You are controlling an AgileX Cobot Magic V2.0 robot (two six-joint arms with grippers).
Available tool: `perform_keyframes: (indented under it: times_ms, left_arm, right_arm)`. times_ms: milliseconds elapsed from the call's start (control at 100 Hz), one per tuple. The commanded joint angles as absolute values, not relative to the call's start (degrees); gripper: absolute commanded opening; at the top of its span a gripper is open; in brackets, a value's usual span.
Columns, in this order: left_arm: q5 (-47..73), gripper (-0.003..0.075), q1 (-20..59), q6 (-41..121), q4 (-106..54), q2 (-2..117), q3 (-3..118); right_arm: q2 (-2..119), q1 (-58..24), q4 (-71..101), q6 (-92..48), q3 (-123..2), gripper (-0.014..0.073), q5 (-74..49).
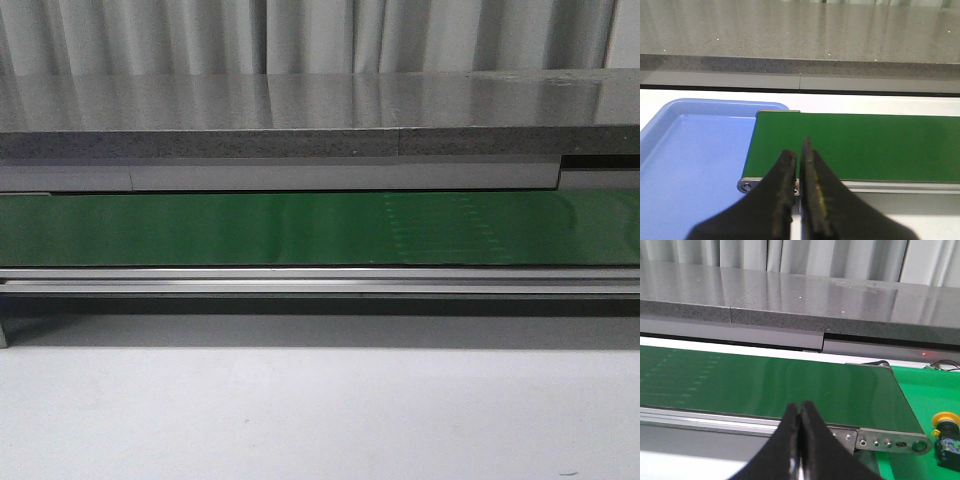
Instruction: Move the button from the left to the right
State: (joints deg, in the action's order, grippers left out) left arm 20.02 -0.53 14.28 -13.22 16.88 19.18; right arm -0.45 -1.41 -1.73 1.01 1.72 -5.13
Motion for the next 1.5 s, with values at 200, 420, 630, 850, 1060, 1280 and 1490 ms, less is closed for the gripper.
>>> perform_keyframes:
  times_ms: [200, 420, 630, 850, 1060, 1280, 1490]
  left_arm:
    - [15.8, 0.0005, -0.2, 14.3, -13.7, 17.3, 20.6]
    - [6.6, 0.0005, 0.9, 9.8, -5.8, 14.4, 16.2]
    - [0.4, 0.0005, 3.7, 3.3, -1.3, 6.7, 6.0]
    - [0.5, 0.0005, 4.2, 3.3, -1.2, -1.2, 0.5]
    - [0.6, 0.0005, 4.2, 3.1, -1.0, -2.3, -2.2]
    - [0.6, 0.0005, 4.2, 3.1, -0.8, -2.3, -2.2]
    - [0.6, 0.0005, 4.2, 3.1, -0.8, -2.3, -2.2]
  right_arm:
    - [-1.5, -1.5, -2.4, 1.1, 1.7, -0.0068, 0.0]
    - [-1.5, -1.5, -2.4, 1.1, 1.7, -0.0068, 0.0]
    - [-1.5, -1.5, -2.4, 1.1, 1.7, -0.0068, 0.0]
    - [-1.5, -1.5, -2.4, 1.1, 1.7, -0.0068, 0.0]
    - [-1.5, -1.5, -2.4, 1.1, 1.7, -0.0068, 0.0]
    - [-1.5, -1.5, -2.4, 1.1, 1.7, -0.0068, 0.0]
    - [-1.5, -1.5, -2.4, 1.1, 1.7, -0.0068, 0.0]
